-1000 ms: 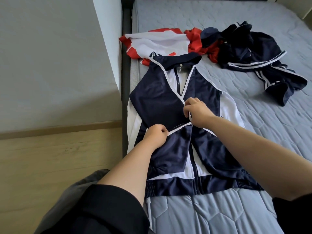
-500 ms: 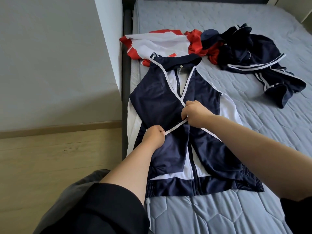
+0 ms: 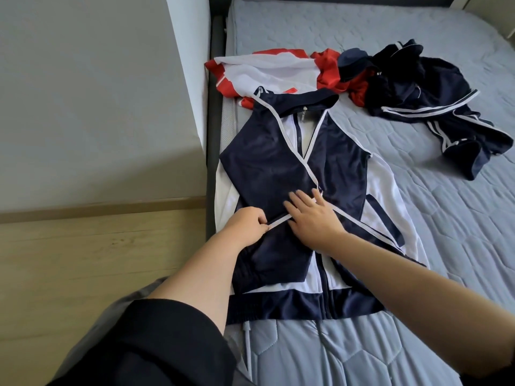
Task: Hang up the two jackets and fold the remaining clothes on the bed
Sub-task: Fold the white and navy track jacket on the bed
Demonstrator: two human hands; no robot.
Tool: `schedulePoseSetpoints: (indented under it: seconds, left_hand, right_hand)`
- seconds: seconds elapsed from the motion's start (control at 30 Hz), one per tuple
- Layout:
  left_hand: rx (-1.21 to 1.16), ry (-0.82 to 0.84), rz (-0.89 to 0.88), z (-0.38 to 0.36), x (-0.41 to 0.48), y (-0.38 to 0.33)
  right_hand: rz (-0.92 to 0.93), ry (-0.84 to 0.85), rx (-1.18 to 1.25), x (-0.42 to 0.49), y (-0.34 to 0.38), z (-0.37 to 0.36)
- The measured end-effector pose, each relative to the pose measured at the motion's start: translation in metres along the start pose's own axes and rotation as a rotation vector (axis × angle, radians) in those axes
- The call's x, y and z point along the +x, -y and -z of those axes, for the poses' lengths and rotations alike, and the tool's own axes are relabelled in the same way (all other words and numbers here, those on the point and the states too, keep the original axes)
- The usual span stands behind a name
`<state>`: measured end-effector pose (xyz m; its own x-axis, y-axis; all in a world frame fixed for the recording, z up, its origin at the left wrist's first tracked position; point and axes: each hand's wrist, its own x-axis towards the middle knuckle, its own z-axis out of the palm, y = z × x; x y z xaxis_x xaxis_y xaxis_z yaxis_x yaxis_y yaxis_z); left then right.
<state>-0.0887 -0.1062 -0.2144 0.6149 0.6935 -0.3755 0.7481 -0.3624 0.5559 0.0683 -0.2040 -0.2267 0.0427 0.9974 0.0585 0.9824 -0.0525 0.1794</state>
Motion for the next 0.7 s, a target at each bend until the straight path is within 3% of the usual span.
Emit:
schedulePoseSetpoints:
  seconds: [0.07,0.13,0.2,0.3,0.47,0.6,0.7]
  left_hand:
    - [0.035,-0.055,0.005,-0.005,-0.005,0.000]
    - [0.076,-0.113,0.007,-0.009,-0.007,0.000]
    - [0.131,-0.156,-0.013,-0.011,-0.008,0.002]
    - [0.172,-0.232,-0.053,-0.007,-0.010,0.006]
    - [0.152,-0.411,-0.136,0.002,0.001,-0.004]
    - [0.084,-0.494,-0.223,0.005,0.017,-0.026]
    - [0.054,-0.509,-0.193,0.007,0.035,-0.035]
  right_hand:
    - [-0.248,0.209,0.022,-0.014,-0.006,-0.014]
    - [-0.383,0.126,0.126,-0.020,-0.006,-0.020]
    - [-0.320,0.058,0.187,-0.022,0.003,-0.018]
    - [-0.197,0.171,0.186,-0.027,0.005,-0.022]
    - [-0.320,-0.037,0.321,-0.010,-0.003,-0.007]
    - [-0.390,0.002,0.349,0.014,-0.013,-0.005]
    - [-0.389,-0.013,0.358,0.038,-0.030,-0.006]
